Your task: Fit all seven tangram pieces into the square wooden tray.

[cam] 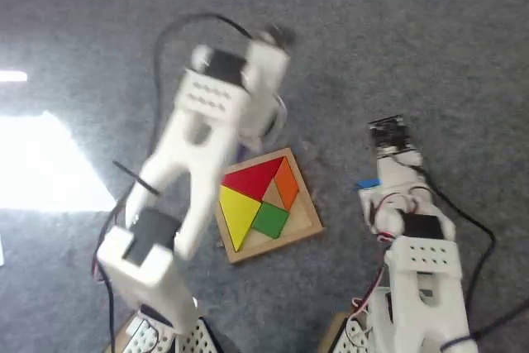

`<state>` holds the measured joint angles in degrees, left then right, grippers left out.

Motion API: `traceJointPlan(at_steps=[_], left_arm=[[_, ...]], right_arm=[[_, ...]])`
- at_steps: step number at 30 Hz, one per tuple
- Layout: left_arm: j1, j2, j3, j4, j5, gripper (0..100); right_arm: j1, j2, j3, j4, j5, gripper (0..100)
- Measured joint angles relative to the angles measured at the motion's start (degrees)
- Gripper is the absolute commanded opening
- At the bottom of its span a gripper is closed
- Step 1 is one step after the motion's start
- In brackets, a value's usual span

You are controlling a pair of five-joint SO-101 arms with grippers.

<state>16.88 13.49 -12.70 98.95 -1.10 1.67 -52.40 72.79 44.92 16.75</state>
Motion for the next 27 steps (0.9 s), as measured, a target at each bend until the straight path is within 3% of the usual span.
traceJointPlan(at_steps=[3, 6, 14, 22, 27], left_arm=[[6.33, -5.10, 13.80, -5.10, -0.26, 1], [8.18, -6.95, 22.51, -10.81, -0.35, 1], [10.37, -7.03, 27.25, -18.29, 2.20, 1], [13.10, -7.03, 27.87, -18.90, 3.16, 2], [13.80, -3.52, 27.87, -18.90, 3.25, 11]], right_arm=[[1.41, -6.15, -0.44, 6.33, 0.00, 13.3], [2.90, -14.42, 1.41, 10.02, 0.00, 13.3], [9.49, -35.43, 10.46, 16.53, 4.31, 13.3], [10.02, -31.74, 10.46, 16.97, 5.27, 13.3], [10.02, -24.26, 9.41, 14.51, 5.27, 13.3]])
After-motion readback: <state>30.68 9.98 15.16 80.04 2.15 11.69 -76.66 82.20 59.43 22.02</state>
